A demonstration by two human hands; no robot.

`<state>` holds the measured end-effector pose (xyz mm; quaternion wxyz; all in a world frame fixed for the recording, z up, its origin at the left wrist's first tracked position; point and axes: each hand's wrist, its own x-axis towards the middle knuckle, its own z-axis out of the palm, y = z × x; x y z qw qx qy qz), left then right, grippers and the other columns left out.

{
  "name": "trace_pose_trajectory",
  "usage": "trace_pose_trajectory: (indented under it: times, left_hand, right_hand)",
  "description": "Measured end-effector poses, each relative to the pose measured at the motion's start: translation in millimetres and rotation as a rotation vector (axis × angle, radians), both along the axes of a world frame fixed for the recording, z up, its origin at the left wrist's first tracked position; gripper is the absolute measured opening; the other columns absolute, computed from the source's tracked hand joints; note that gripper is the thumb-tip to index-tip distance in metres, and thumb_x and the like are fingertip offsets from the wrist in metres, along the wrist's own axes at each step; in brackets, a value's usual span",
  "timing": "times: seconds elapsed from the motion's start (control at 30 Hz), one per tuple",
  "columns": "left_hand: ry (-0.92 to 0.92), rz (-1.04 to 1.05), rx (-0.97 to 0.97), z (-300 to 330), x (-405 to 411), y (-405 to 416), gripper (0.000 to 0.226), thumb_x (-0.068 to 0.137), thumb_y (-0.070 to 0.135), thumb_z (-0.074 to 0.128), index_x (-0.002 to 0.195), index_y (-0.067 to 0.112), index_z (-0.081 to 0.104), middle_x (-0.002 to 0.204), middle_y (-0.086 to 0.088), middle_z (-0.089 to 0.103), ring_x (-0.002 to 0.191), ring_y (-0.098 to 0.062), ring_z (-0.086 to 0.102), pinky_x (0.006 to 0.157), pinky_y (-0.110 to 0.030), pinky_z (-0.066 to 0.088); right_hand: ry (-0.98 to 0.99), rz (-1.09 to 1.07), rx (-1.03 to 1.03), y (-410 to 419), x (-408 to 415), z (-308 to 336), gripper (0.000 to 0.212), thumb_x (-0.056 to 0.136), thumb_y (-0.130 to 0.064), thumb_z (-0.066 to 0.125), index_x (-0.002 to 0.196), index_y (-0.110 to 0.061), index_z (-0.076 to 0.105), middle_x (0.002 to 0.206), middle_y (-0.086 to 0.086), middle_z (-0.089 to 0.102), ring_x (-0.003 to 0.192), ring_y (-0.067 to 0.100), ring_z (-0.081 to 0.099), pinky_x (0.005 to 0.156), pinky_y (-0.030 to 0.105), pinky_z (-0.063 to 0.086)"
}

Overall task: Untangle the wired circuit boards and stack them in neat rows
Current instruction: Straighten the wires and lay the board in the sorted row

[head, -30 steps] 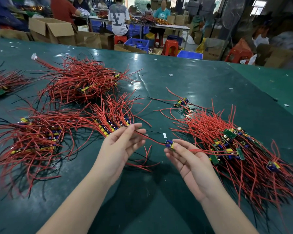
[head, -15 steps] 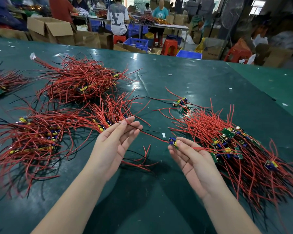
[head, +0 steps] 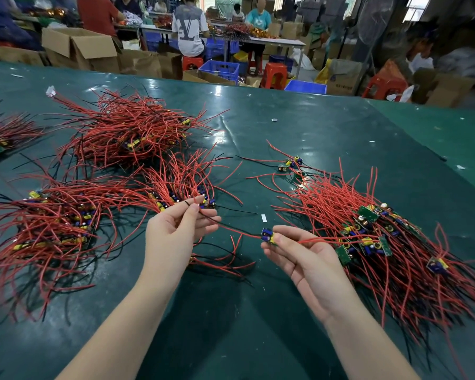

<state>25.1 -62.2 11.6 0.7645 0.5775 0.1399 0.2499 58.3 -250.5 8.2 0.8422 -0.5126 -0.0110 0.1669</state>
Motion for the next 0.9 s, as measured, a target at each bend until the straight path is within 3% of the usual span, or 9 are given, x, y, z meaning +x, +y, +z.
trace_pose_trajectory:
  times: [0.13, 0.37, 0.5, 0.63, 0.8, 0.9]
  left_hand:
    - [0.029, 0.002, 0.063, -2, 1, 0, 0.022, 0.101, 0.007, 0.045, 0.101, 0.006, 0.066, 0.078, -0.007, 0.072, 0.073, -0.015, 0.072, 0.064, -0.018, 0.056]
    - [0.024, -0.073, -0.136, 3, 3, 5, 0.024, 0.1, 0.013, 0.047, 0.091, 0.005, 0.068, 0.071, -0.002, 0.068, 0.068, -0.011, 0.066, 0.066, -0.019, 0.057]
    - [0.014, -0.087, -0.182, 5, 2, 3, 0.019, 0.097, 0.011, 0.051, 0.086, 0.003, 0.064, 0.071, -0.003, 0.068, 0.067, -0.01, 0.067, 0.063, -0.017, 0.055]
    - [0.0, -0.109, -0.227, 6, 1, 3, 0.015, 0.092, 0.008, 0.057, 0.08, 0.005, 0.065, 0.069, -0.001, 0.069, 0.066, -0.011, 0.069, 0.06, -0.016, 0.054]
    - [0.067, -0.055, -0.127, -1, 0, 6, 0.01, 0.084, 0.006, 0.07, 0.074, 0.008, 0.072, 0.07, -0.009, 0.071, 0.066, -0.013, 0.07, 0.058, -0.016, 0.053]
    - [0.091, 0.029, 0.127, -8, 0, 6, 0.011, 0.082, 0.009, 0.074, 0.071, 0.01, 0.072, 0.067, -0.009, 0.072, 0.065, -0.014, 0.071, 0.057, -0.015, 0.051]
  right_hand:
    - [0.04, -0.006, -0.012, -2, 1, -1, 0.01, 0.083, 0.005, 0.063, 0.091, 0.002, 0.069, 0.086, 0.022, 0.07, 0.076, 0.026, 0.072, 0.066, 0.024, 0.057]
    - [0.053, -0.036, 0.041, -4, 4, 1, 0.025, 0.073, -0.004, 0.069, 0.098, 0.0, 0.065, 0.083, 0.016, 0.071, 0.076, 0.023, 0.072, 0.066, 0.023, 0.057]
    - [0.01, -0.118, 0.069, -5, 5, 4, 0.016, 0.085, 0.0, 0.062, 0.1, -0.004, 0.063, 0.085, 0.013, 0.071, 0.075, 0.021, 0.072, 0.066, 0.024, 0.057]
    - [-0.027, -0.167, 0.133, -10, 7, 14, 0.013, 0.083, -0.001, 0.061, 0.095, -0.007, 0.062, 0.081, 0.008, 0.072, 0.076, 0.02, 0.072, 0.067, 0.024, 0.057]
    - [-0.151, -0.191, 0.036, -16, 4, 31, 0.011, 0.086, 0.003, 0.06, 0.091, -0.006, 0.063, 0.077, 0.007, 0.071, 0.075, 0.02, 0.072, 0.068, 0.022, 0.056]
    - [-0.255, -0.194, -0.091, -14, 1, 41, 0.012, 0.085, 0.004, 0.064, 0.093, -0.006, 0.063, 0.074, 0.008, 0.071, 0.074, 0.019, 0.072, 0.07, 0.022, 0.057]
